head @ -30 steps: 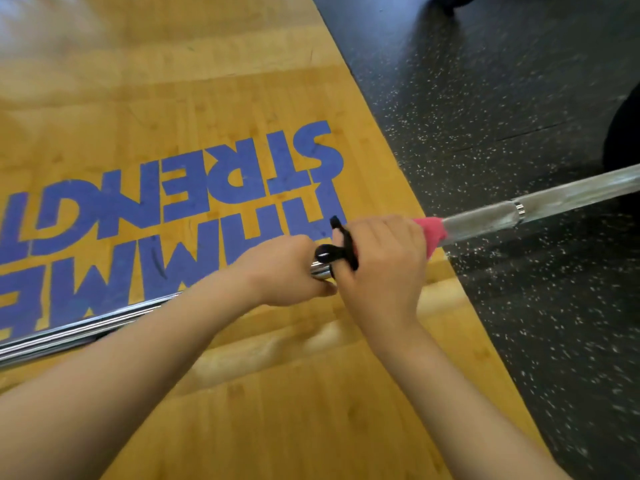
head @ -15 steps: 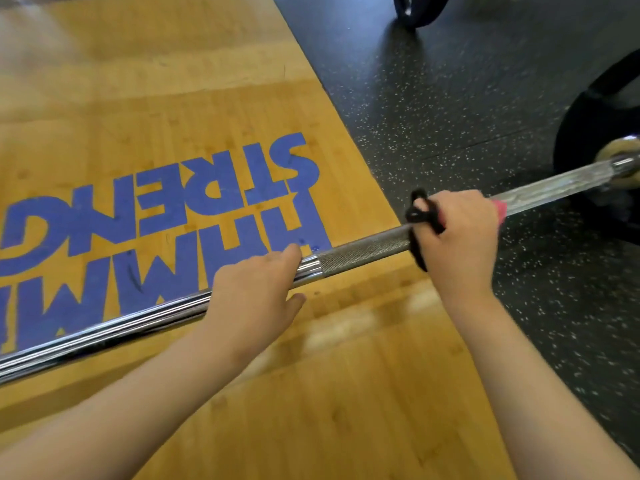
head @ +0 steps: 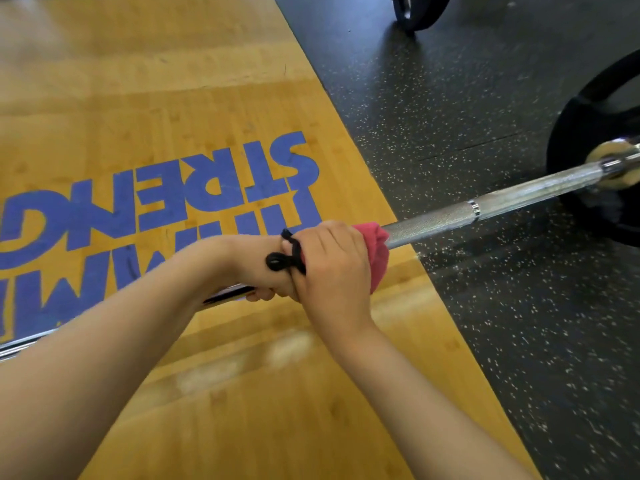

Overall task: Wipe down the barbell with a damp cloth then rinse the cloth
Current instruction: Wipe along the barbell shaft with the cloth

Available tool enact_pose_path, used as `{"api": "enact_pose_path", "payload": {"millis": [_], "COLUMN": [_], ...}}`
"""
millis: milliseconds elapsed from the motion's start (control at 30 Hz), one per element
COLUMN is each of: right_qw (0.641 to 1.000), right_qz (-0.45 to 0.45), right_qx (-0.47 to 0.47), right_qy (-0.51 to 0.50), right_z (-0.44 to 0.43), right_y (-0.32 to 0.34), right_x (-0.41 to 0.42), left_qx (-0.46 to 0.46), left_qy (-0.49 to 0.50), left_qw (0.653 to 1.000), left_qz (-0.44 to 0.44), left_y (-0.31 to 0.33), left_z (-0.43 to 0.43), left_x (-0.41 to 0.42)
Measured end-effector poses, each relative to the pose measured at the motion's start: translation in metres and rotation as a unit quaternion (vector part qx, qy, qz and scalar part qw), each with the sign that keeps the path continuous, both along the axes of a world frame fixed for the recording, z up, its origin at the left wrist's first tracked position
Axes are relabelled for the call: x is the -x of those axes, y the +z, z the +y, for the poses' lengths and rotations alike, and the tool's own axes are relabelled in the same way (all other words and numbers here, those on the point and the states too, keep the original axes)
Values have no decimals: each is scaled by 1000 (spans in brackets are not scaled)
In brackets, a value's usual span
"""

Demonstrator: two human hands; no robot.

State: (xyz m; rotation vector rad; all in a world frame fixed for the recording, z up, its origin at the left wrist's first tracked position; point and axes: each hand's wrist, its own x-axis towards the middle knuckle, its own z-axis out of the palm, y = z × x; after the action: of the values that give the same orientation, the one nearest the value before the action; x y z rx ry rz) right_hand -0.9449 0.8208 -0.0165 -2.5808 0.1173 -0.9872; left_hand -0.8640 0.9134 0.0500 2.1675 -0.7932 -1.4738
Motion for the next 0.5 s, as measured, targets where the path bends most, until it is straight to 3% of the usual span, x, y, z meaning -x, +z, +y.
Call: {"api": "enact_pose_path", "payload": {"millis": [33, 100, 167, 233, 300, 400, 500], "right_qw": [1000, 999, 998, 998, 997, 993, 990], "right_qz": [-1, 6, 16, 20, 30, 56, 55], "right_qx": [16, 43, 56, 57, 55, 20, -24], "right_qy": [10, 29, 28, 7, -33, -103, -128], "right_z": [-4, -17, -32, -55, -86, -128, -132], "right_y": [1, 4, 7, 7, 6, 5, 3], "right_x": [0, 1, 2, 6, 10, 14, 11], "left_qx": [-9, -12, -39, -59, -12, 9, -51], "left_qy": [2, 24, 59, 46, 38, 11, 21], "left_qw": [999, 1000, 985, 917, 860, 811, 812], "left_qz": [32, 5, -157, -391, -509, -584, -581], "left_y": [2, 1, -7, -16, -21, -32, -36], "left_z": [0, -2, 1, 5, 8, 8, 3], "left_x": [-2, 3, 16, 34, 48, 53, 50]}}
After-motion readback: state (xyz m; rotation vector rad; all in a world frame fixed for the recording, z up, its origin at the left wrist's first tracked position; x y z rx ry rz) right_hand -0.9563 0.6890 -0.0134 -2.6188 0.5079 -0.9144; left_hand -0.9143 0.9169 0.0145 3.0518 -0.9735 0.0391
